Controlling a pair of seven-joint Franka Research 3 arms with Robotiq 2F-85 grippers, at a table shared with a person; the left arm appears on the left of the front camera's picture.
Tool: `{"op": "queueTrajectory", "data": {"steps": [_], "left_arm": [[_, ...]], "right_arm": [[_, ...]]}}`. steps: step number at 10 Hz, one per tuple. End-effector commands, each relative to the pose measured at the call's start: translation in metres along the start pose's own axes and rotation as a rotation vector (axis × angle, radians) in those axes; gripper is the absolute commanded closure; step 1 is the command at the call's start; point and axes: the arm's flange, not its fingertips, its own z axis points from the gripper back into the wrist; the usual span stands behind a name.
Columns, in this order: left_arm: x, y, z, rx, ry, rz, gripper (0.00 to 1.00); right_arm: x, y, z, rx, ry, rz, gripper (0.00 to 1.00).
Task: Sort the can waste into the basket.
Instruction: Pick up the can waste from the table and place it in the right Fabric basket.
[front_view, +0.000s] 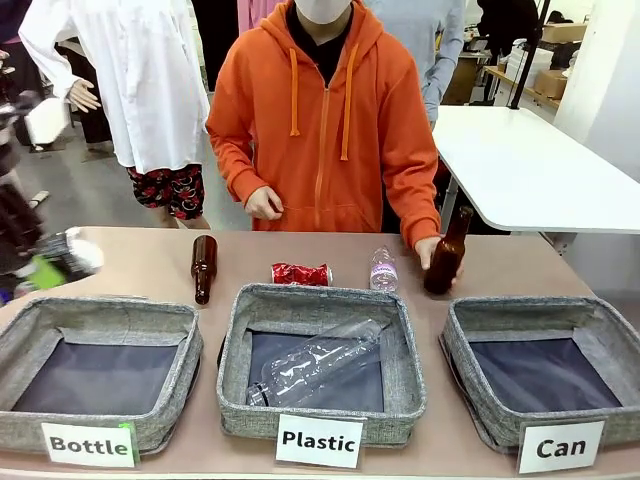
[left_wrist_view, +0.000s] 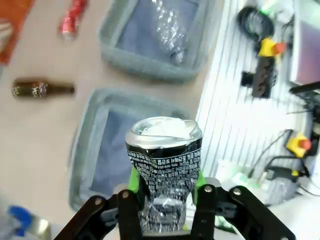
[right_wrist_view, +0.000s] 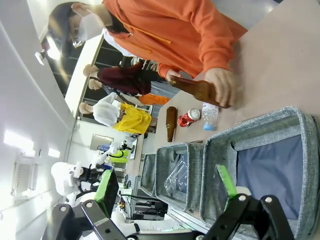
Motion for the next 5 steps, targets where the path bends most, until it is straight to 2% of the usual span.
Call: {"op": "queueTrajectory", "data": {"steps": [1,2,4,5], "left_arm": [[0.073,-0.027,-0.008,0.017,-0.009,-0.139,0.56],[0.106,-0.039,-0.022,0.083,0.035,-0.144,0.56],[0.171,-0.048,-0.047,0.036,0.059,-0.277,0.56],[0.213,-0.067,-0.066,-0.031,0.029,-0.361,0.56]], "right_arm": [[0.003,0.000,0.000,0.022,-0.016,0.027,0.00],[0.003,0.000,0.000,0.022,-0.016,0.027,0.00],[0.003,0.000,0.000,0.022,-0.016,0.027,0.00],[0.003,0.000,0.000,0.022,-0.016,0.027,0.00]]}}
